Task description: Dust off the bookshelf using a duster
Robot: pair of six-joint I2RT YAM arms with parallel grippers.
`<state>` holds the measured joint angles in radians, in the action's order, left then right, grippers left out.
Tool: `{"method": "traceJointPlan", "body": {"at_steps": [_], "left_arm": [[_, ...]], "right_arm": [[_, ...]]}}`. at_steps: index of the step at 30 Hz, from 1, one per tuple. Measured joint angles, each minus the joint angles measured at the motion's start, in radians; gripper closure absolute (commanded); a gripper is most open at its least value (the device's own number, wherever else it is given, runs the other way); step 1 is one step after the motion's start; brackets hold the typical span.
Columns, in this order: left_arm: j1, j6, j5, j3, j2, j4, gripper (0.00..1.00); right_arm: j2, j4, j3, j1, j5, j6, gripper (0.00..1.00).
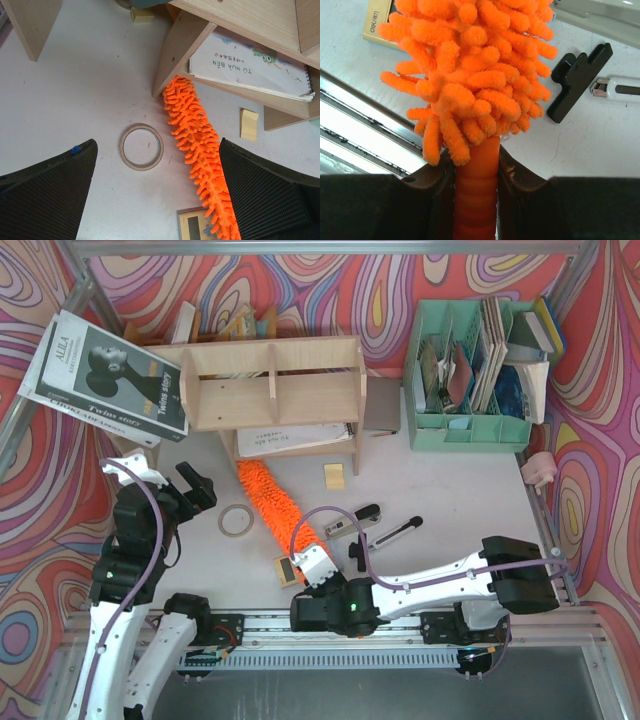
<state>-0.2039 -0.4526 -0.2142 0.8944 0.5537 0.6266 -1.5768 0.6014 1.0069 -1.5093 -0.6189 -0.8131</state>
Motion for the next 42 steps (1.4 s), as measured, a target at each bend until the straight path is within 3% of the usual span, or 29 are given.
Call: {"method": "traceJointPlan", "body": {"at_steps": [24, 35, 42], "left_arm": [[0.0, 0.0, 0.0, 0.0, 0.003, 0.0, 0.02], [0.0, -0.003, -0.002, 0.0, 0.003, 0.0, 0.01], [0.0, -0.003, -0.003, 0.0, 0.003, 0.0, 0.01]], "right_arm": [[-0.044, 0.031, -0.005, -0.03, -0.035, -0.055, 1.0], [0.1, 0.068, 0.04, -0.028, -0.123, -0.024, 1.0], [0.019, 0.037, 0.01, -0.028, -0.108, -0.032, 1.0]]}}
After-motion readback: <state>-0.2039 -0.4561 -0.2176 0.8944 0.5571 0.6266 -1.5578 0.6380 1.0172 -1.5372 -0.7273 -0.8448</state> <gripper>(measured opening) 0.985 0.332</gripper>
